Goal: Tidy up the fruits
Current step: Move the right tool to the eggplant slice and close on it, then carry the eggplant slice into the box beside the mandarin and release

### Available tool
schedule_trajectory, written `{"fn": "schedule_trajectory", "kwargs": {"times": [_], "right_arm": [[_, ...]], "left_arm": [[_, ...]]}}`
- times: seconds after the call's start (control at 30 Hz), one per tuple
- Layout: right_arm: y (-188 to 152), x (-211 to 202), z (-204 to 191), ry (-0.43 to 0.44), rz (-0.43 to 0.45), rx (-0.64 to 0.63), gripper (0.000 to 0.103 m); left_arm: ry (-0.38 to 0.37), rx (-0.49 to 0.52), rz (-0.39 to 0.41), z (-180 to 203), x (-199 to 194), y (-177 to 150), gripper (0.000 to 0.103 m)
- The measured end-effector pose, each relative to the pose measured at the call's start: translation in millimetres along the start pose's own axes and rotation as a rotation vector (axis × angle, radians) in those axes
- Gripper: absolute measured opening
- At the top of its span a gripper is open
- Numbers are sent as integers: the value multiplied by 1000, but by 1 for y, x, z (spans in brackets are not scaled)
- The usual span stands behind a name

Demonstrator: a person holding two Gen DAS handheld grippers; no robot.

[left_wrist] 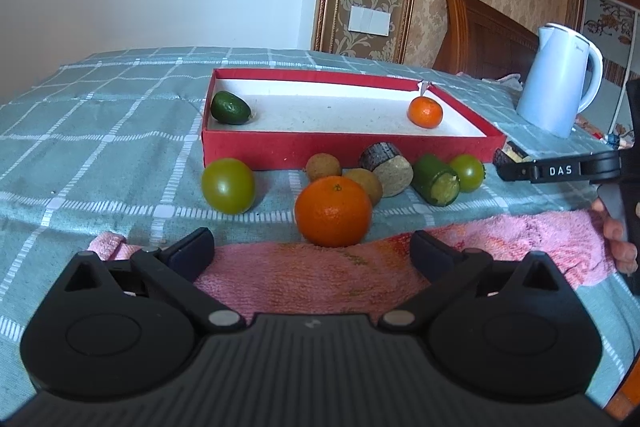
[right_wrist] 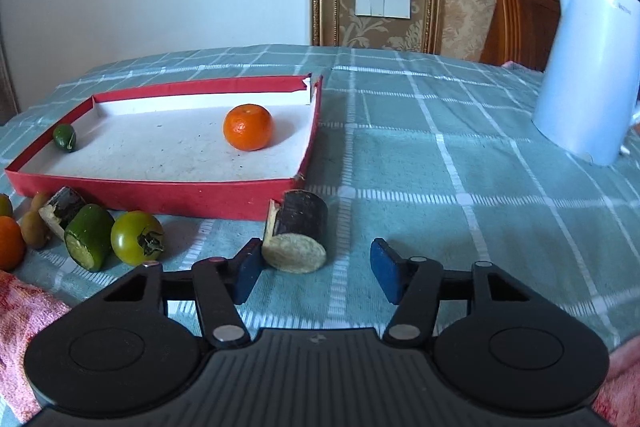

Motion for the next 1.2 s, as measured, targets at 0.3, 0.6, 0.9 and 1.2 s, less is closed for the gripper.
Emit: {"fn": "schedule_trajectory", "kwargs": {"times": [0.3,0.6,0.9,1.2], "right_arm": [[3,5,-2,23,-5,0,47],[-1,0,-7,7,26,-27,33],[-1,-9,-1,8,58,26,33],[27,-31,-14,21,152,-26,33]], "left_arm": [[50,41,-12,6,2,0,103],[38,26,-9,4,1,-1,103],[36,23,-8,3,1,-1,103],[34,23,-8,2,1,-1,103]]}}
Point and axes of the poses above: each gripper's, at about its wrist camera, not at the fingertips, and x roughly the way its jaws point, z to its right, y to its top, the point moved 1 cm from there along x, roughly the way its jaws point, and after that the axes turned 13 degrees about y, right-handed, at the moved point
